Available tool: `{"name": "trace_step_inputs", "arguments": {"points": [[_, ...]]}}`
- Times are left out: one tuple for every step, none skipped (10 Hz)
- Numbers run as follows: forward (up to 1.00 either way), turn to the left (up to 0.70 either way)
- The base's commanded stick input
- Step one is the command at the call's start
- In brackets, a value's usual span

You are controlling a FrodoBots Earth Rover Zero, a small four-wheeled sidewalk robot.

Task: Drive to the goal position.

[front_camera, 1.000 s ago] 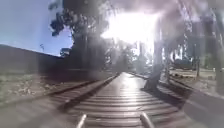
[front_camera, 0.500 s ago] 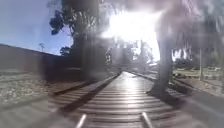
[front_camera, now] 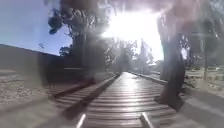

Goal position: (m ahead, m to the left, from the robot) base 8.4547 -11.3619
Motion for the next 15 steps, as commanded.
{"name": "trace_step_inputs", "arguments": {"points": [[1.0,0.0],[1.0,0.0],[1.0,0.0],[1.0,0.0],[1.0,0.0],[1.0,0.0],[1.0,0.0],[1.0,0.0],[1.0,0.0],[1.0,0.0],[1.0,0.0],[1.0,0.0],[1.0,0.0],[1.0,0.0],[1.0,0.0]]}}
